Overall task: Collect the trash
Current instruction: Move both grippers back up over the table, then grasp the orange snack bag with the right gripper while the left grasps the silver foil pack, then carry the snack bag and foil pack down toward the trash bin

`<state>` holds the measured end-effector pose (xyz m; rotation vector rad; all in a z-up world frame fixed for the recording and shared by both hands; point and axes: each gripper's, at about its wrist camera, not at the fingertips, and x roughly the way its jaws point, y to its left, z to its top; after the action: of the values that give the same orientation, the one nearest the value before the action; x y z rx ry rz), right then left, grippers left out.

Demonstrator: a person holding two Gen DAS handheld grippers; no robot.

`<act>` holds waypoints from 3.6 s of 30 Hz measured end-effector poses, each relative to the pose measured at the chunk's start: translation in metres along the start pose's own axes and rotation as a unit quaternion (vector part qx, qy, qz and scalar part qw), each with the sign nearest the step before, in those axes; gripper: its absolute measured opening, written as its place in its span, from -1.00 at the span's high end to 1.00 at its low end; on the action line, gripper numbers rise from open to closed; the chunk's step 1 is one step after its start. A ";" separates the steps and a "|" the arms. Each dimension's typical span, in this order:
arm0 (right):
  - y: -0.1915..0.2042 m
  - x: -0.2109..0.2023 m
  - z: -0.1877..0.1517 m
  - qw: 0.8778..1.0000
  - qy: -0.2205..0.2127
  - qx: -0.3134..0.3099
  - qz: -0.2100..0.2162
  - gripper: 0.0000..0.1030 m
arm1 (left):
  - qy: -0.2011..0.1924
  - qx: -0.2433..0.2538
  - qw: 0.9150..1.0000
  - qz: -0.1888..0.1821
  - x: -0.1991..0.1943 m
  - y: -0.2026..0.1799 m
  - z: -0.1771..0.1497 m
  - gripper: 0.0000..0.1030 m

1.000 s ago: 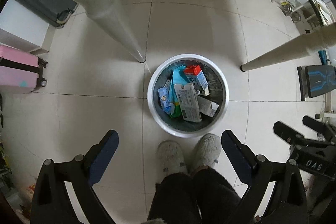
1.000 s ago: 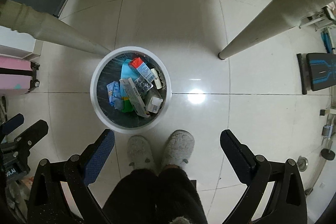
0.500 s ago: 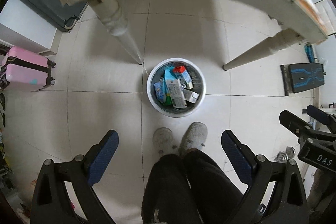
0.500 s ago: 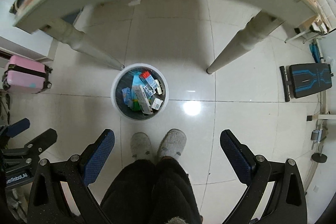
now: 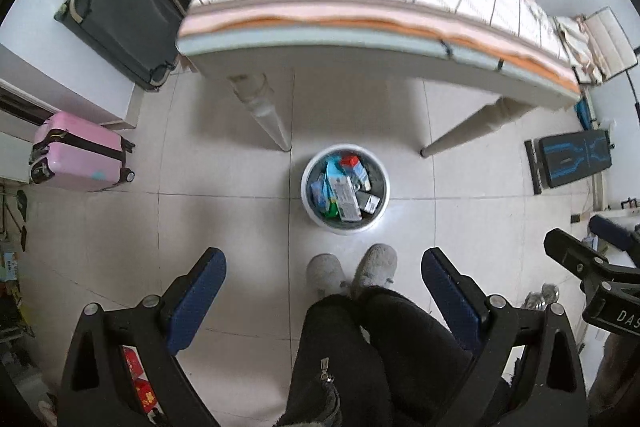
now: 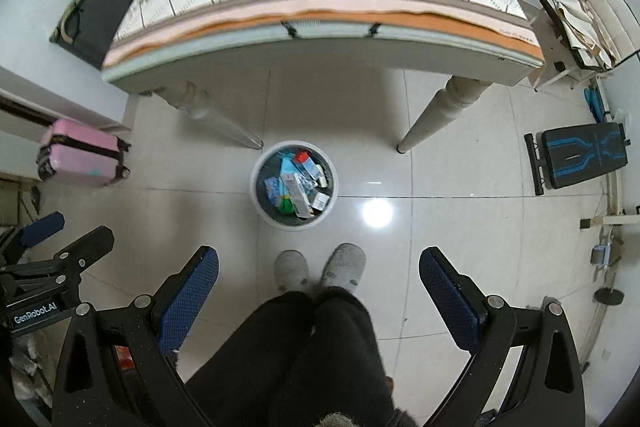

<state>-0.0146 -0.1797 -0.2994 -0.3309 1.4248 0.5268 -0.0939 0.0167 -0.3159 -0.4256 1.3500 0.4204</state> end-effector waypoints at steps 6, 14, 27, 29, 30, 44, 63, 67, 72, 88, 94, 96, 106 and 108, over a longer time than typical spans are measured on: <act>0.004 -0.037 0.046 0.997 -0.033 0.045 0.045 -0.97 | -0.063 -0.010 0.998 0.020 -0.042 -0.004 0.055 -0.94; -0.022 -0.066 0.192 0.992 -0.082 0.064 0.063 -0.97 | -0.129 -0.031 0.989 0.063 -0.054 -0.023 0.192 -0.99; -0.127 0.020 0.598 0.987 -0.072 0.126 0.069 -0.97 | -0.071 -0.152 0.975 0.146 0.036 -0.045 0.472 -0.99; -0.133 0.046 0.653 0.986 -0.066 0.135 0.070 -0.97 | -0.055 -0.169 0.972 0.153 0.058 -0.039 0.508 -0.99; -0.134 0.062 0.683 0.986 -0.061 0.138 0.071 -0.97 | -0.049 -0.174 0.971 0.157 0.065 -0.037 0.521 -0.99; -0.099 0.195 0.854 0.988 -0.021 0.134 0.074 -0.85 | -0.001 -0.184 0.961 0.205 0.141 -0.028 0.641 -0.99; -0.248 0.168 0.803 0.988 -0.053 0.145 0.022 0.70 | 0.050 -0.077 0.996 0.018 0.185 -0.187 0.690 -0.94; -0.253 0.172 0.793 0.987 -0.049 0.149 0.019 0.70 | 0.025 -0.060 0.997 0.029 0.175 -0.199 0.686 -0.37; -0.255 0.163 0.783 0.987 -0.052 0.147 0.023 0.71 | 0.023 -0.041 0.998 0.034 0.166 -0.216 0.676 -0.18; -0.212 0.106 0.723 0.992 -0.100 0.072 0.030 0.72 | -0.080 -0.027 0.995 0.043 0.055 -0.211 0.605 -0.18; -0.183 0.071 0.667 0.991 -0.123 0.039 0.029 0.73 | -0.099 -0.025 0.994 0.028 0.021 -0.168 0.556 -0.18; -0.173 0.057 0.643 0.990 -0.131 0.033 0.032 0.73 | -0.107 -0.023 0.994 0.019 0.008 -0.161 0.535 -0.18; -0.111 -0.022 0.461 0.984 -0.168 0.016 0.057 0.73 | -0.147 -0.013 0.988 -0.038 -0.061 -0.111 0.383 -0.18; -0.096 -0.033 0.416 0.983 -0.175 0.017 0.055 0.73 | -0.150 -0.005 0.988 -0.049 -0.072 -0.094 0.344 -0.18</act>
<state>0.3862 -0.0494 -0.2224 -0.1226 1.1128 0.6177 0.2303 0.1135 -0.1827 -0.4179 1.0319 0.3925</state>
